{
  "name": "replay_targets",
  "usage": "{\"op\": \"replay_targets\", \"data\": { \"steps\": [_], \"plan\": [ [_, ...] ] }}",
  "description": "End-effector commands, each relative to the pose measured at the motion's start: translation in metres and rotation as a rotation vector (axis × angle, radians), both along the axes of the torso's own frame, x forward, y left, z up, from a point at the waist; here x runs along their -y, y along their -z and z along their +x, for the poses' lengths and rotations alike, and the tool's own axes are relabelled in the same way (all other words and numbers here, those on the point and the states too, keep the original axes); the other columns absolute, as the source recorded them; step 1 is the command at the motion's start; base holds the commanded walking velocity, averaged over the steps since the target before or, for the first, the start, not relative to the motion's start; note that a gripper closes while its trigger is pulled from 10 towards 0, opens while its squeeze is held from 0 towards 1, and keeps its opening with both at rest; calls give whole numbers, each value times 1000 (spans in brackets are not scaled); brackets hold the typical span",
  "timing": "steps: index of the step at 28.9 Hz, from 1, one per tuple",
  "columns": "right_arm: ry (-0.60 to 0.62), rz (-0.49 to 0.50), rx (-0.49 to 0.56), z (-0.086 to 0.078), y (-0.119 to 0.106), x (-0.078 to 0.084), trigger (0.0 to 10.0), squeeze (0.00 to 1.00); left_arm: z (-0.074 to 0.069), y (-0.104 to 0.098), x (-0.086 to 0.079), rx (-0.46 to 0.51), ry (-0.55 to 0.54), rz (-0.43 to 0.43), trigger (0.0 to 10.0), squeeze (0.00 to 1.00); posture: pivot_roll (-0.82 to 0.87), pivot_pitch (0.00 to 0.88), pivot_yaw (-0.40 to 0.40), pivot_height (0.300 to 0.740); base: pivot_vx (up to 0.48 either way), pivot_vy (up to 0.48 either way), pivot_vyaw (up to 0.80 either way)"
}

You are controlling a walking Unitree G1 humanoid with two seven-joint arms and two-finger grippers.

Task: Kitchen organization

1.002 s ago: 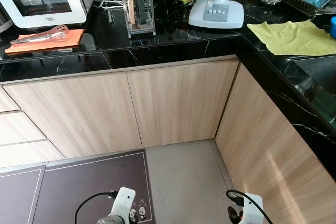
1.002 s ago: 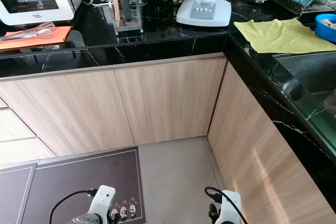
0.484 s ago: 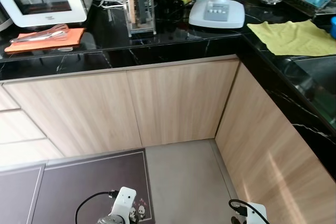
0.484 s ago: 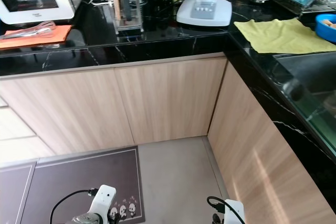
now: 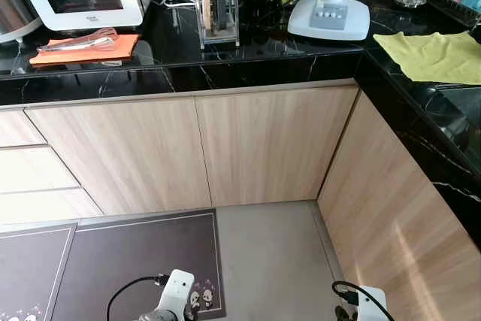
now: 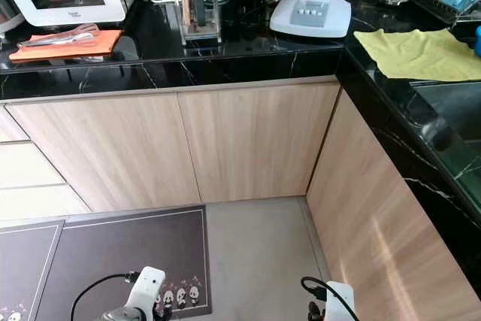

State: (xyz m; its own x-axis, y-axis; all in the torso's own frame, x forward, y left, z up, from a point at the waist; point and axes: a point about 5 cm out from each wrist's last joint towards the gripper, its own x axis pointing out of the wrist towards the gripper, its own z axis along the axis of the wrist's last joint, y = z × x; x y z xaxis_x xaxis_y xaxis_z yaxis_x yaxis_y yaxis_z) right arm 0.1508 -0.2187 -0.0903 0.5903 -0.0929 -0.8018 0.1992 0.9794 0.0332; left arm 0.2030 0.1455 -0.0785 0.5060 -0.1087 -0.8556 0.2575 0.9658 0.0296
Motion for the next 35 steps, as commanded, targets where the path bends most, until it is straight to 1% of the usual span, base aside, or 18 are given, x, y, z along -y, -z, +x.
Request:
{"op": "replay_targets", "data": {
  "steps": [1,6,9,11,15,18,23,27,28,29,30,32,34,35],
  "plan": [
    [14,4,3,-3,0,3,10000,0,-3,1,-4,-8,-3,9,10000,0,-96,0,38,740,0,255,0],
    [8,6,0,-7,2,3,10000,0,-3,2,-4,-9,-5,9,10000,0,-94,0,38,740,0,358,0],
    [2,11,0,-7,3,-3,10000,0,-3,2,-4,-8,-5,9,10000,0,-94,0,38,740,0,414,0],
    [-1,12,0,-6,3,-6,10000,0,-3,2,-4,-8,-5,9,10000,0,-94,0,40,740,0,416,0],
    [-17,17,-2,2,3,-20,10000,0,-4,2,-5,-9,-3,10,10000,0,-94,0,41,740,0,415,0],
    [-22,18,-4,5,3,-26,10000,0,-4,2,-5,-9,-1,11,10000,0,-95,0,43,740,0,415,0],
    [-24,18,-6,5,3,-27,10000,0,-5,2,-5,-10,-2,11,10000,0,-95,0,44,740,0,415,0],
    [-20,16,-7,2,3,-22,10000,0,-5,2,-6,-10,-2,13,10000,0,-94,0,44,740,0,415,0],
    [-15,14,-6,1,3,-16,10000,0,-5,2,-6,-9,-2,14,10000,0,-93,0,44,740,0,412,0],
    [-15,14,-6,1,3,-16,10000,0,-5,2,-6,-9,-2,14,10000,0,-93,0,44,740,0,412,0],
    [-11,12,-6,-1,3,-11,10000,0,-5,2,-6,-9,-2,14,10000,0,-93,0,44,740,0,412,0],
    [-8,10,-8,-3,2,-8,10000,0,-5,2,-6,-8,-2,15,10000,0,-92,0,44,740,0,412,0],
    [-18,-11,-15,-5,2,1,10000,0,-5,2,-6,-8,-1,15,10000,0,-92,0,44,740,0,416,0],
    [-21,-12,-15,-5,2,1,10000,0,-5,2,-6,-7,-1,15,10000,0,-92,0,44,740,0,416,0]
  ]
}}
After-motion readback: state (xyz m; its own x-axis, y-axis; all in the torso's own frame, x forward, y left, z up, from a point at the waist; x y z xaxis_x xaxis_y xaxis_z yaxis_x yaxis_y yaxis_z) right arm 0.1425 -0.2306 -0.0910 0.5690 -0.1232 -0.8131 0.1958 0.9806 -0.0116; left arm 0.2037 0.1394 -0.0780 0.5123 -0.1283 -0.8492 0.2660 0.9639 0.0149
